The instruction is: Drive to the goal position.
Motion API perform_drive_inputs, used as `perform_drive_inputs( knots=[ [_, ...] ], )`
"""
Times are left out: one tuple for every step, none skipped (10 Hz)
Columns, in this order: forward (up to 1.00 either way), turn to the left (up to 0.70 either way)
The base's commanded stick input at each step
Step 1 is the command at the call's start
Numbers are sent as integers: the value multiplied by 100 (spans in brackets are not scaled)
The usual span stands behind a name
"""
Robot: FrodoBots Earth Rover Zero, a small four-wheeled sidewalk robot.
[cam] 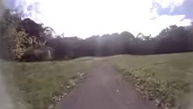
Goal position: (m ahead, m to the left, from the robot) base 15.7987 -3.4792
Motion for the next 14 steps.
perform_drive_inputs(
  knots=[
    [100,-38],
    [100,-40],
    [100,0],
    [100,0],
    [100,0],
    [100,0],
    [100,0],
    [100,0],
    [100,0],
    [100,0],
    [100,0],
    [100,0],
    [100,0],
    [100,0]
  ],
)
